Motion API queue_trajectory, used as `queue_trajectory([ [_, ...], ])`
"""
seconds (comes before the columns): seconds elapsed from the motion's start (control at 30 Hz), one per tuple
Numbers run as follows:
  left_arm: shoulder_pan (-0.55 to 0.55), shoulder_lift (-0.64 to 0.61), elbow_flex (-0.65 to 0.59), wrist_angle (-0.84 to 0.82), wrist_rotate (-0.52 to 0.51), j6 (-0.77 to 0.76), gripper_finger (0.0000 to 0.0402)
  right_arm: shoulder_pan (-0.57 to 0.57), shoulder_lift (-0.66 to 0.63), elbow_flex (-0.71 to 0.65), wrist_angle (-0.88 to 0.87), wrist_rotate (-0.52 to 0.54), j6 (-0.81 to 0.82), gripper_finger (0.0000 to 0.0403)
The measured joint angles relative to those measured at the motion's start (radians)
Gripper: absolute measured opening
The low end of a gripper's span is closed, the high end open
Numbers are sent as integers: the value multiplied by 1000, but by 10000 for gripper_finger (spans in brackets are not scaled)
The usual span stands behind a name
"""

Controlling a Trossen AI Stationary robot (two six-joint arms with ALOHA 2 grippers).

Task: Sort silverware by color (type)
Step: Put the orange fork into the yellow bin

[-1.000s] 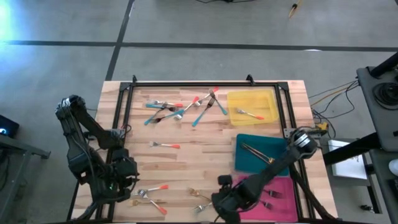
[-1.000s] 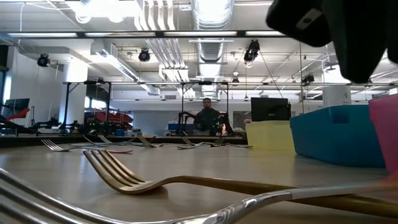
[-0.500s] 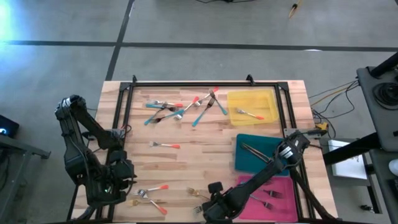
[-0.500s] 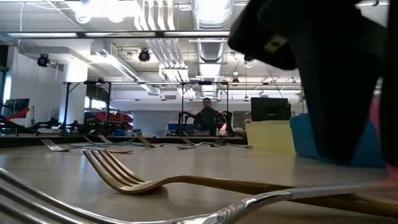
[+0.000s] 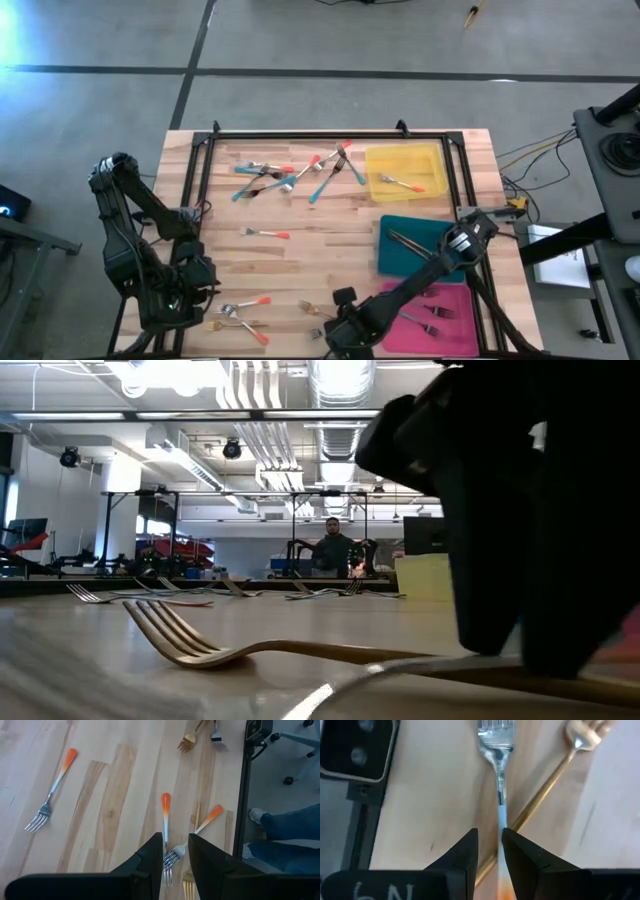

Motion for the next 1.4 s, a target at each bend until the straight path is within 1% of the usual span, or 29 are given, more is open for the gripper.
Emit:
queue_trajectory([
  [0.23,0,0,0,1,0,-4,76,-18,1,-3,11,0,-5,84],
  [0.57,0,0,0,-2,0,-6,76,-19,-6,17,18,-2,-6,70],
  [0.9,0,0,0,-3,0,3,76,-29,-7,6,20,2,-6,84],
  [1.07,0,0,0,-3,0,5,76,-41,-7,-2,22,42,-6,89],
  [1.4,-1,0,0,-3,0,5,76,-44,-7,-8,26,42,-6,76],
])
